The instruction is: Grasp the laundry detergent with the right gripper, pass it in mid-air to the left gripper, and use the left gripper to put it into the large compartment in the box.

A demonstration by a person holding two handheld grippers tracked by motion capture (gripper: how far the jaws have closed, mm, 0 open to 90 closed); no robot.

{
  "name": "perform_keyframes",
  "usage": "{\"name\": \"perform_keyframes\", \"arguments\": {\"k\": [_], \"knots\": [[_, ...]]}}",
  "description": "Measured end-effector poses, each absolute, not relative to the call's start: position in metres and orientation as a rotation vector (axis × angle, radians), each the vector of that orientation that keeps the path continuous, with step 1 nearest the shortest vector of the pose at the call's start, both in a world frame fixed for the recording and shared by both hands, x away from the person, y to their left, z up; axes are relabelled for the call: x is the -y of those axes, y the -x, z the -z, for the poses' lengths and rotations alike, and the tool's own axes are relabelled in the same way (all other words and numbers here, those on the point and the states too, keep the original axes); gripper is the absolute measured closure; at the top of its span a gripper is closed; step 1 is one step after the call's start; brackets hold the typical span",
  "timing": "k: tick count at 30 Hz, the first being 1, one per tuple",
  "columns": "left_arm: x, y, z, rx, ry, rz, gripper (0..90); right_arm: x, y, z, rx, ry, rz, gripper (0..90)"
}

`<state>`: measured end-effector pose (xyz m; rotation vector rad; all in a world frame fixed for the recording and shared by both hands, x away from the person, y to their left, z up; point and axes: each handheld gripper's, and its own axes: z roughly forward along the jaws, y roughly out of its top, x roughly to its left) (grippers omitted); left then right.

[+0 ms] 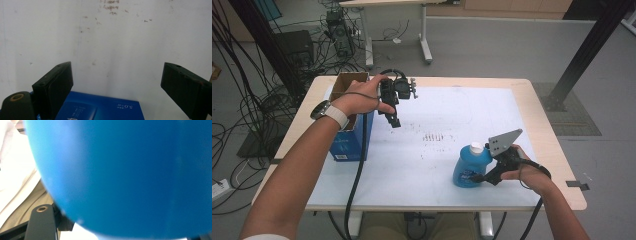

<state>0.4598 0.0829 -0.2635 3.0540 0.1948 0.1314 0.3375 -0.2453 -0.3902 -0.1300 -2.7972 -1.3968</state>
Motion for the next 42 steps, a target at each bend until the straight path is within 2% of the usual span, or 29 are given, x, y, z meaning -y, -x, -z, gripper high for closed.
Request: {"name": "perform_keyframes", "arguments": {"k": [42], "knots": [[-0.0838, -0.4601, 0.2658, -0.204, -3.053, -0.124, 11.1, 0.2410, -0.3399, 0.3976, 2.773, 0.118, 1.440, 32.2]]}}
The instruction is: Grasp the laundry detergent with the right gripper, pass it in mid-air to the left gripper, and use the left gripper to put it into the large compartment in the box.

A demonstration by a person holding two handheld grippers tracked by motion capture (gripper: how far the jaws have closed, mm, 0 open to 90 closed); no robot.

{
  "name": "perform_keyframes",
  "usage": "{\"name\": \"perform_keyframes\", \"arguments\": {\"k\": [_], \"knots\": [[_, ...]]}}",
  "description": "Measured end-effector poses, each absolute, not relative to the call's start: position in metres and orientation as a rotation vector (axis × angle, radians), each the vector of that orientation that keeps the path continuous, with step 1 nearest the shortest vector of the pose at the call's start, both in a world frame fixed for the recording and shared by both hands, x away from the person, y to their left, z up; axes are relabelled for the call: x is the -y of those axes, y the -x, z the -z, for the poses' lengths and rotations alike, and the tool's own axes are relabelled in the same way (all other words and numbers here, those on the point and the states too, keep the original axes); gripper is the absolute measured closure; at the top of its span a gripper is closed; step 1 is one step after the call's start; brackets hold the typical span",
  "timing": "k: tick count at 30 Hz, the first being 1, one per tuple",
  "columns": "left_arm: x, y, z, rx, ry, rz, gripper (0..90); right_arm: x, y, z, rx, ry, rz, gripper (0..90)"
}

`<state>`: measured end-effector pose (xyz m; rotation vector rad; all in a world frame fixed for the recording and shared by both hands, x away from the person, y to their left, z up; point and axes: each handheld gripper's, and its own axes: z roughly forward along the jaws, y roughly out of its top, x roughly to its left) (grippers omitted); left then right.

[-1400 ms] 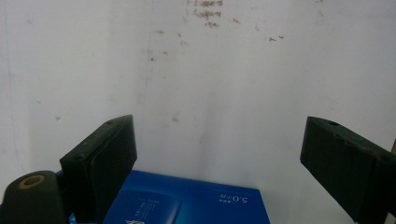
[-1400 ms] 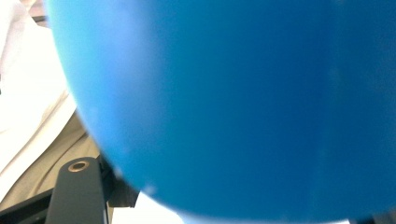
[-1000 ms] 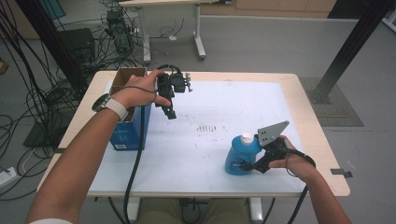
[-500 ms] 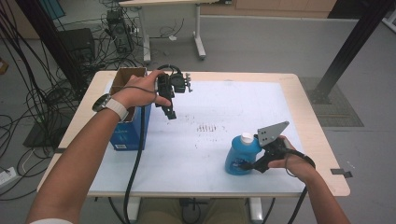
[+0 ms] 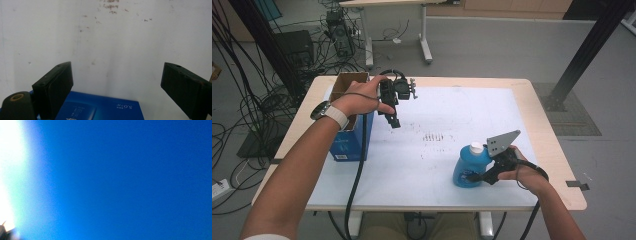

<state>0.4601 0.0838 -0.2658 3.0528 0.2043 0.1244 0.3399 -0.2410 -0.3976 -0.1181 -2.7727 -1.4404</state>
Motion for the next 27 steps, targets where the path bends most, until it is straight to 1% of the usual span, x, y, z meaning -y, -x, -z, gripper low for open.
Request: {"name": "perform_keyframes", "arguments": {"k": [22, 27], "knots": [[-0.0844, -0.4601, 0.2665, -0.211, -3.053, -0.121, 11.1, 0.2409, -0.3413, 0.4002, 2.747, 0.113, 1.471, 36.6], [-0.0848, -0.4602, 0.2666, -0.212, -3.053, -0.121, 11.1, 0.2412, -0.3408, 0.4007, 2.743, 0.101, 1.473, 39.8]]}}
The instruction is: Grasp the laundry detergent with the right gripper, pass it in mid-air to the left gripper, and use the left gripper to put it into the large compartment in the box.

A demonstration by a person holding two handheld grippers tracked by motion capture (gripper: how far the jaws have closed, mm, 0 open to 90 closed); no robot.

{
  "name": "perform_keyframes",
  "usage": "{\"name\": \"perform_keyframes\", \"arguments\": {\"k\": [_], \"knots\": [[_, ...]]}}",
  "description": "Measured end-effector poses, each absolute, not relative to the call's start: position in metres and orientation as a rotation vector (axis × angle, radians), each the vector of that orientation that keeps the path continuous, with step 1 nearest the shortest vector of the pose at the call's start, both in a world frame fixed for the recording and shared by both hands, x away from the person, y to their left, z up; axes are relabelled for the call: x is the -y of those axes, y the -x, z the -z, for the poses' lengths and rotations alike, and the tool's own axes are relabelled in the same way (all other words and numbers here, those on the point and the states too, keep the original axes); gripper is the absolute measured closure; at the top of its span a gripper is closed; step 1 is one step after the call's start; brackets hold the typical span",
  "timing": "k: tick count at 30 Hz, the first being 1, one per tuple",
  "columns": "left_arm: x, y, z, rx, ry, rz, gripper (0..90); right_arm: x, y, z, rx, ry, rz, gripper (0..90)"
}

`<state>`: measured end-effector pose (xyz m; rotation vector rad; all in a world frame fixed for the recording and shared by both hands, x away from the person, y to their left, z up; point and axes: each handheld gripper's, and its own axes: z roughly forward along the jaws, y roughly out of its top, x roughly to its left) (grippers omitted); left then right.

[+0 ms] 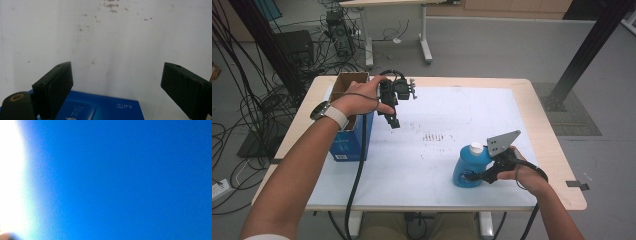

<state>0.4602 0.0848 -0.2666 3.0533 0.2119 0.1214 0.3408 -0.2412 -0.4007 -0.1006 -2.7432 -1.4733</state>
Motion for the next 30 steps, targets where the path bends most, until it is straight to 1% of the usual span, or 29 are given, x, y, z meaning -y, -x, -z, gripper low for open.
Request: {"name": "perform_keyframes", "arguments": {"k": [30], "knots": [[-0.0841, -0.4597, 0.2671, -0.207, -3.053, -0.122, 11.1, 0.2419, -0.3405, 0.4018, 2.738, 0.088, 1.487, 41.9]]}}
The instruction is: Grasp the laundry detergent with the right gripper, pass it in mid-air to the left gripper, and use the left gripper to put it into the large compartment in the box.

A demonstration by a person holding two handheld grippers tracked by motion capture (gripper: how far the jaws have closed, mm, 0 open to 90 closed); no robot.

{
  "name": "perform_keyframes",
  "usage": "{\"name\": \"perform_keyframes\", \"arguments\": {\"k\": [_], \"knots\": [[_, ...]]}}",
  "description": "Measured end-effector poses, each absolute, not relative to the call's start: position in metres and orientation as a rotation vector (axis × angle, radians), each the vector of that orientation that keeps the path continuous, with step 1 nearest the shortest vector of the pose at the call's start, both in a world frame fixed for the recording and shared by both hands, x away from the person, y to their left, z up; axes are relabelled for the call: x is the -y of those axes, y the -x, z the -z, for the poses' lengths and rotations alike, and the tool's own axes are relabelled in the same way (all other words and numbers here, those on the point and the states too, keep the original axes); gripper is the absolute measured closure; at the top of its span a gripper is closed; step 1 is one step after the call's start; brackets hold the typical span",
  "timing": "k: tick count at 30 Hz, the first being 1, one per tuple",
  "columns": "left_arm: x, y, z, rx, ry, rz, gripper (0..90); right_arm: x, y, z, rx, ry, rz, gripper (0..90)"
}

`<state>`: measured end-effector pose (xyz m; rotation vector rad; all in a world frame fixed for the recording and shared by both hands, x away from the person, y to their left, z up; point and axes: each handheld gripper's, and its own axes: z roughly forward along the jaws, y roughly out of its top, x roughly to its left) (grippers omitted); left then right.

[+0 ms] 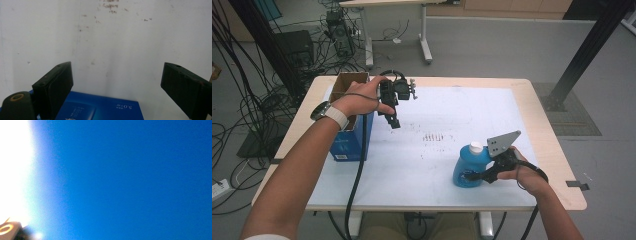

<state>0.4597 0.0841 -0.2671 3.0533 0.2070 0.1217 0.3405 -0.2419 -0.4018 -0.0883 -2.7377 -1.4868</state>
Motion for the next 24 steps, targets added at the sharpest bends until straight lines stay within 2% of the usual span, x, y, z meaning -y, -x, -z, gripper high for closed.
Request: {"name": "perform_keyframes", "arguments": {"k": [24], "knots": [[-0.0829, -0.4593, 0.2671, -0.204, -3.055, -0.124, 11.2, 0.2419, -0.3404, 0.4019, 2.738, 0.093, 1.493, 42.6]]}}
